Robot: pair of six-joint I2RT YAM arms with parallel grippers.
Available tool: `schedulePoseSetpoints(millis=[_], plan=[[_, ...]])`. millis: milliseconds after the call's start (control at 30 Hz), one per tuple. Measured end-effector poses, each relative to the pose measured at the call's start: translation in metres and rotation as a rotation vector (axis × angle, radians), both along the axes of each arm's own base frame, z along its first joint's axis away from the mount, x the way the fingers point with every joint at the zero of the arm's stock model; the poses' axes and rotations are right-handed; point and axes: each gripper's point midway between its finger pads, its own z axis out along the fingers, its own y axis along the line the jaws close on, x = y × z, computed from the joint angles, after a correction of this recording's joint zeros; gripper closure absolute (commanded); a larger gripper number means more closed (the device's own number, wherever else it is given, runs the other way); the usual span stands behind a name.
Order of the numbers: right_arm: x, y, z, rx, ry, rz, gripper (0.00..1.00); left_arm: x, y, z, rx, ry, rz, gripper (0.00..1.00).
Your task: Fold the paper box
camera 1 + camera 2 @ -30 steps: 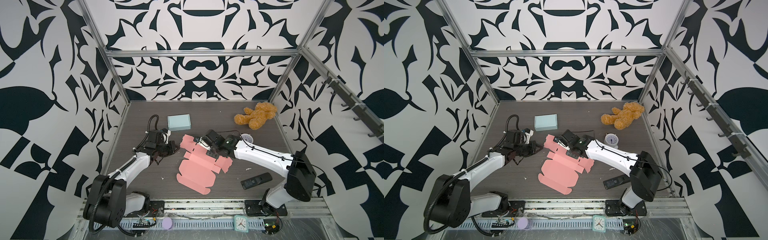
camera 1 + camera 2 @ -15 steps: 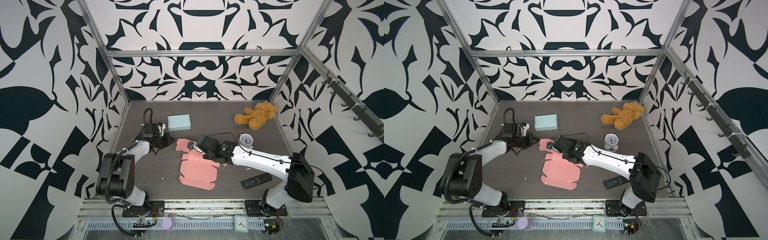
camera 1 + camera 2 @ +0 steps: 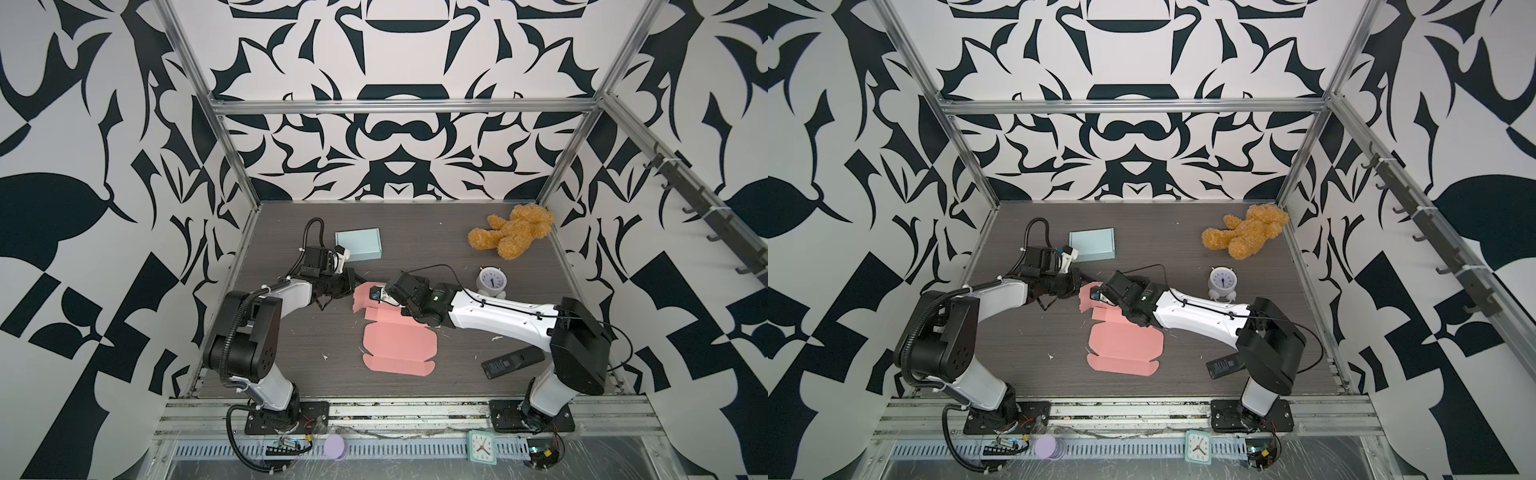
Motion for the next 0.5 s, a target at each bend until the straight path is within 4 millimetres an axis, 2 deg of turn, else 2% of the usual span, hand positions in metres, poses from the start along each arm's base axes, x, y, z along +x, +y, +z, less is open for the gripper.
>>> schedulePoseSetpoints(millis=[233, 500], plan=[[0.008, 0.008, -0.011, -0.026, -0.036, 0.036, 1.0, -0.029, -0.006, -0.007, -0.024, 0.026, -0.032, 0.9], [0.007, 0.008, -0.027, -0.056, -0.102, 0.108, 1.0, -0.043, -0.008, -0.012, -0.039, 0.039, -0.038, 0.89]])
